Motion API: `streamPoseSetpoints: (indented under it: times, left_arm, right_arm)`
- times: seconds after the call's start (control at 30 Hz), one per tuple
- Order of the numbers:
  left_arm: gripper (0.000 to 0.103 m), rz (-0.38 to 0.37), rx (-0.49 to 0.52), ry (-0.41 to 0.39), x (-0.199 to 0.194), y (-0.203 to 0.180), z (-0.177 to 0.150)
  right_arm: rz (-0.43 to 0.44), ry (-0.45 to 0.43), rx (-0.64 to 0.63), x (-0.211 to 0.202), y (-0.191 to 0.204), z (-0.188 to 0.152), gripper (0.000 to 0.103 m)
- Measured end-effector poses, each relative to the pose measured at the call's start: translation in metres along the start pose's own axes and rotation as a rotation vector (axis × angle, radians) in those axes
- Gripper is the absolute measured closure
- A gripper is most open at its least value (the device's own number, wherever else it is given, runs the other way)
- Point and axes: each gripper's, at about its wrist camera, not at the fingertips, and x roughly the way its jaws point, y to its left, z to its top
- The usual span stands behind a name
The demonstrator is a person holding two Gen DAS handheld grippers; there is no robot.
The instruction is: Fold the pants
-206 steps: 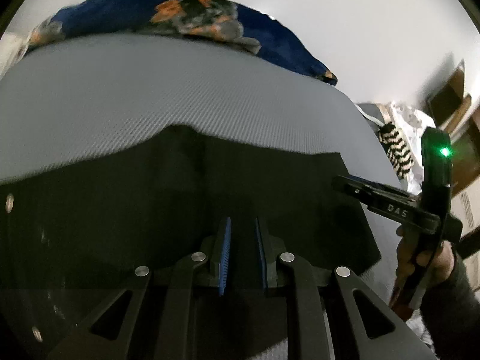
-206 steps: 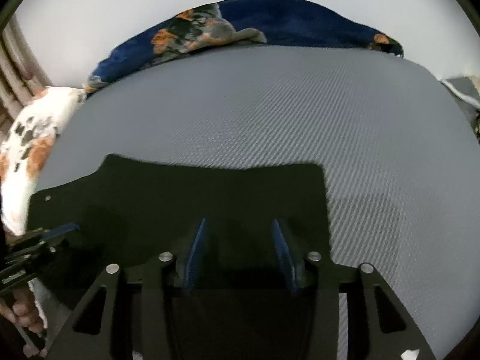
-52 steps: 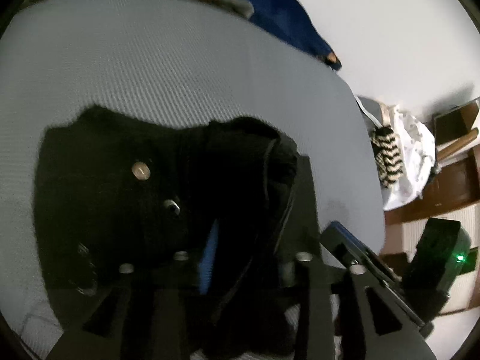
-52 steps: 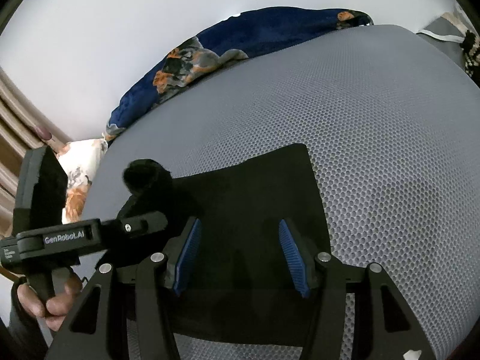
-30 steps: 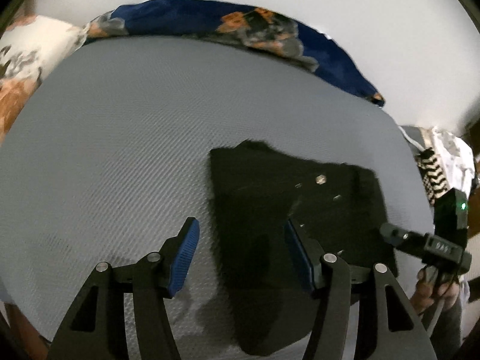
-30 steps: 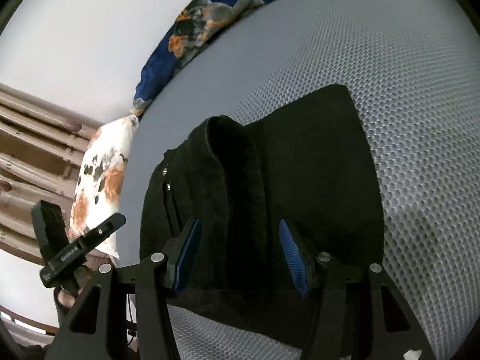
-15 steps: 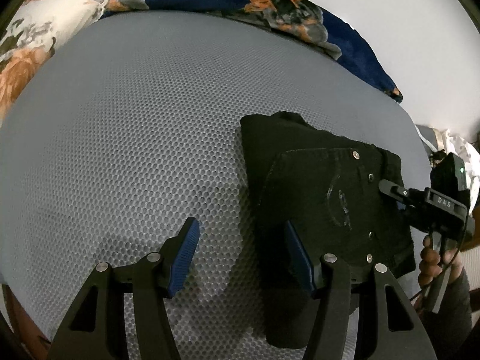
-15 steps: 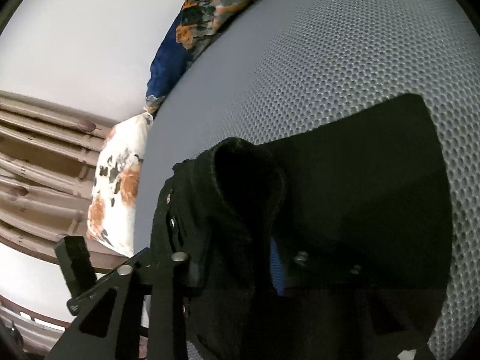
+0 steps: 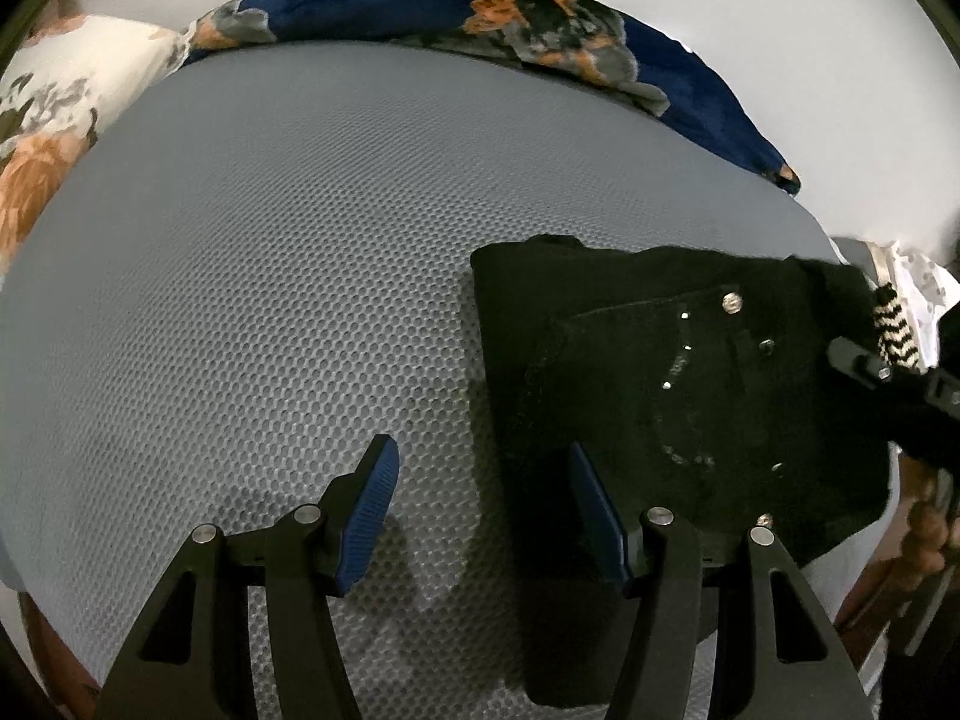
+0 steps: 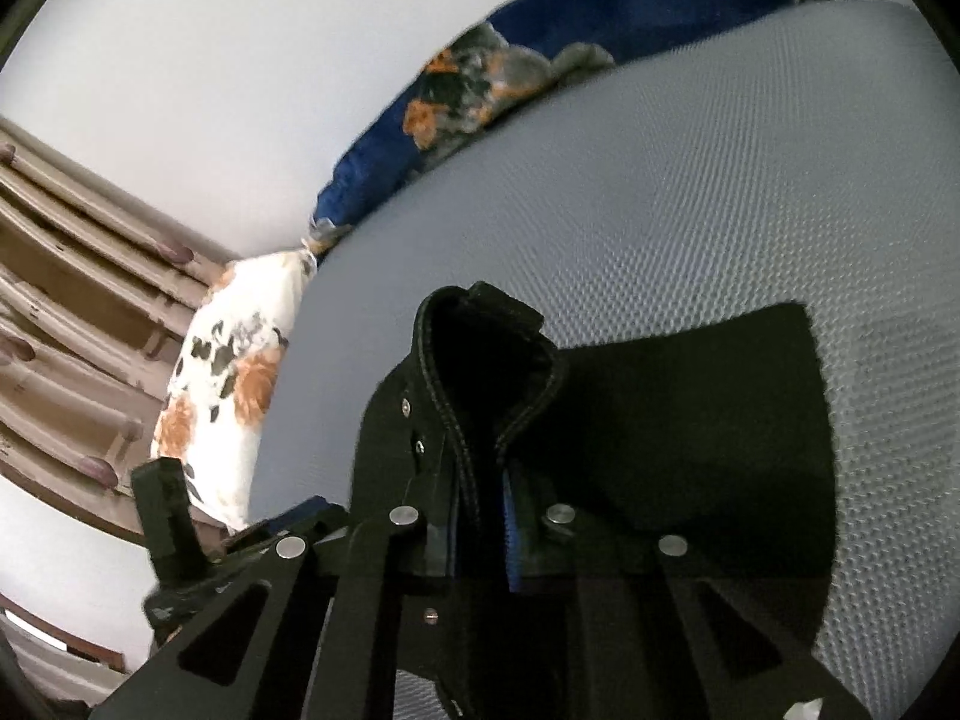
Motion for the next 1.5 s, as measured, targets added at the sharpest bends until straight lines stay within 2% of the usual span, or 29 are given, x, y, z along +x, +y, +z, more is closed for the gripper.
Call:
streamPoseSetpoints:
  times: [0.1,0.23,0.47,0.6,0.77,0.87,1.0,1.27,1.33,1.37,1.4,1.5]
  left_arm:
    - [0.043,-0.001,0.019,-0.002,0.002,-0.007,0.004]
    - [0.043,-0.009,0.043,-0.004,0.003,-0.018,0.009]
    - [0.043,-0.003,0.094,-0.018,0.008,-0.037,0.022]
    - [0.043,-0.001,0.115,0.008,0.025,-0.045,0.024]
    - [0.043,0.002,0.135,0.061,0.054,-0.05,0.019]
    - [0.04,0.007,0.153,0.047,0.056,-0.051,0.016]
    - [0.04,-0.007,0.16,0.068,0.052,-0.05,0.014]
    - [0.04,-0.026,0.193,0.08,0.038,-0.053,-0.011]
    - [0.04,-0.033,0.196,0.081,0.034,-0.053,-0.016]
    - [0.04,-0.035,0.2,0.081,0.032,-0.053,-0.018]
    - [0.04,-0.035,0.202,0.081,0.031,-0.054,-0.021]
    - [0.04,-0.043,0.205,0.086,0.031,-0.055,-0.025]
  right_arm:
    - [-0.01,-0.032,0.002,-0.016,-0.002,0.005,0.092]
    - [-0.055,-0.06,0.062,-0.029,-0.028,0.005,0.092]
    - [-0.158,-0.055,0.173,-0.022,-0.083,-0.01,0.092]
    - [-0.173,-0.045,0.207,-0.013,-0.101,-0.013,0.088]
    - [-0.21,-0.035,0.178,-0.013,-0.091,-0.01,0.074]
    - [-0.218,-0.038,0.182,-0.026,-0.088,-0.017,0.073]
    - [-0.232,-0.037,0.156,-0.044,-0.08,-0.029,0.073]
    - [-0.215,-0.028,0.147,-0.064,-0.067,-0.054,0.073]
    - [-0.221,-0.018,0.137,-0.063,-0.065,-0.059,0.074]
    - [-0.231,-0.019,0.124,-0.063,-0.064,-0.061,0.078]
    - [-0.246,-0.022,0.114,-0.064,-0.062,-0.062,0.087]
    - [-0.244,-0.033,0.117,-0.071,-0.059,-0.066,0.092]
